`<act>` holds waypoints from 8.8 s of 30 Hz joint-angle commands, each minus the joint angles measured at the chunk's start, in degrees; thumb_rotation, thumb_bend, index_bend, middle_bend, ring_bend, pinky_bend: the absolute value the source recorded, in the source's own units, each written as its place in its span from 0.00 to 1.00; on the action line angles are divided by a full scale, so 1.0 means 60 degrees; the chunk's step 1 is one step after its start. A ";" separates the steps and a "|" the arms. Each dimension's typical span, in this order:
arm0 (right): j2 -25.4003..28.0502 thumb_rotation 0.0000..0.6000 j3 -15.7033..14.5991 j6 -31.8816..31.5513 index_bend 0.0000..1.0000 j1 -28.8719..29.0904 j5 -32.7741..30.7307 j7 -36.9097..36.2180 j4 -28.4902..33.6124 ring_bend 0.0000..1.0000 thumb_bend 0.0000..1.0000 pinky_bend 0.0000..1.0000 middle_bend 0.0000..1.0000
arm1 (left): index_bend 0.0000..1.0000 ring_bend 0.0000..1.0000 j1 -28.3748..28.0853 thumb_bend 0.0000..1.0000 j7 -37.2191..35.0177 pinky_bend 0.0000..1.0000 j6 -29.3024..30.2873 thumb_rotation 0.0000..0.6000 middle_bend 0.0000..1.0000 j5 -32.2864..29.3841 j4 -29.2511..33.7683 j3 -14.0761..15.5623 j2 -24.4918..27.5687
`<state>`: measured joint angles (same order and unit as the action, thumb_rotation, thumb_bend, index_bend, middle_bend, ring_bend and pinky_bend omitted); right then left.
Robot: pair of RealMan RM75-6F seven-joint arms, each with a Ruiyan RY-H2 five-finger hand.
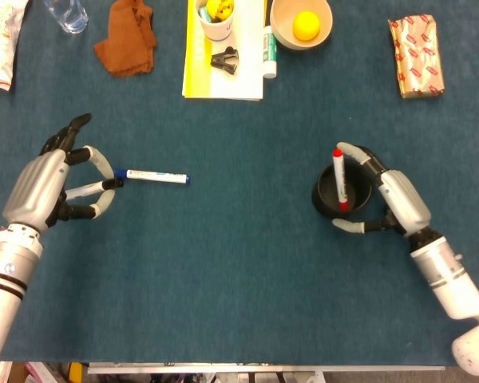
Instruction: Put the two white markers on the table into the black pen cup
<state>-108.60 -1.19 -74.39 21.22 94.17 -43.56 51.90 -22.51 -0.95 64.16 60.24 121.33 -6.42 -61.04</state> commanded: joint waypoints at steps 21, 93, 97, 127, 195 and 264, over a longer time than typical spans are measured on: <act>-0.0435 1.00 -0.0010 -0.0279 0.27 -0.0027 -0.0145 0.0079 -0.0551 0.28 0.00 0.35 0.39 | 0.65 0.00 0.0052 0.33 -0.0021 0.00 -0.0044 1.00 0.00 0.0094 -0.0092 0.0048 -0.0025; -0.1180 1.00 0.1042 0.0178 0.45 0.1852 -0.0250 0.0906 0.0314 0.43 0.00 0.42 0.52 | 0.67 0.00 -0.2585 0.33 -0.1441 0.00 -0.1012 1.00 0.00 -0.1069 0.2010 -0.2371 -0.0937; -0.1341 1.00 0.1109 0.0296 0.45 0.2042 -0.0271 0.0928 0.0231 0.43 0.00 0.42 0.52 | 0.68 0.00 -0.2800 0.33 -0.1567 0.00 -0.1117 1.00 0.00 -0.1189 0.1994 -0.2460 -0.1116; -0.1730 1.00 0.1113 0.0372 0.45 0.2553 -0.0291 0.1197 0.0564 0.43 0.00 0.42 0.52 | 0.69 0.00 -0.3304 0.33 -0.2162 0.00 -0.1332 1.00 0.00 -0.1324 0.1117 -0.2159 -0.2351; 0.2893 1.00 0.1278 -0.2618 0.45 0.0752 0.0172 0.2151 0.4705 0.43 0.00 0.42 0.52 | 0.38 0.00 -0.0642 0.27 -0.2491 0.00 -0.0208 1.00 0.00 0.0474 -0.0227 -0.0706 -0.0013; 0.3369 1.00 0.0923 -0.3234 0.45 -0.0385 0.0484 0.1357 0.4524 0.43 0.00 0.42 0.53 | 0.44 0.00 -0.2784 0.27 0.1586 0.00 -0.2769 1.00 0.00 -0.1124 -0.6270 -0.0095 -0.4921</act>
<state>-88.37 4.34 -93.80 18.91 97.07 -35.42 79.05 -39.20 8.51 47.59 53.55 83.76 -7.00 -90.51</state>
